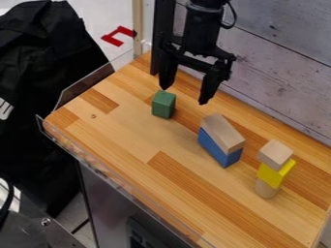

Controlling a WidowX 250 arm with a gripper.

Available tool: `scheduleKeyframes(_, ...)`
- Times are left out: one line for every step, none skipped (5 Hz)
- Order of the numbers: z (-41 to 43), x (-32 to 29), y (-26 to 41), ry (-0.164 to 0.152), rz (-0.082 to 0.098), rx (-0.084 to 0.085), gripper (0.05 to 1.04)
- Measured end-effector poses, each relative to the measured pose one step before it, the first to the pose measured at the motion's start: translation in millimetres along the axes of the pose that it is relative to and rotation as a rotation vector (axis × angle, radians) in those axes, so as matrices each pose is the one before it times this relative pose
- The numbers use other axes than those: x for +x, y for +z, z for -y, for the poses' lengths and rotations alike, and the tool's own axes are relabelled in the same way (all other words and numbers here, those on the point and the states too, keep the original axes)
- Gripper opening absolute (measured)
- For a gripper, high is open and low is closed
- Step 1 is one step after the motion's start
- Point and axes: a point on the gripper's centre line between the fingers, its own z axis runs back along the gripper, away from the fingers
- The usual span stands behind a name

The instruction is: Put the green block on top of a rectangular block

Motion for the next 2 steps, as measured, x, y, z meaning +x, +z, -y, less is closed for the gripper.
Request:
scheduleKeyframes(-0.48, -1.66, -11.24, 0.0036, -0.0384, 0.0000, 0.999)
scheduleKeyframes(-13.67, 14.57, -17.19, 0.0116, -0.0024, -0.0457, 0.999)
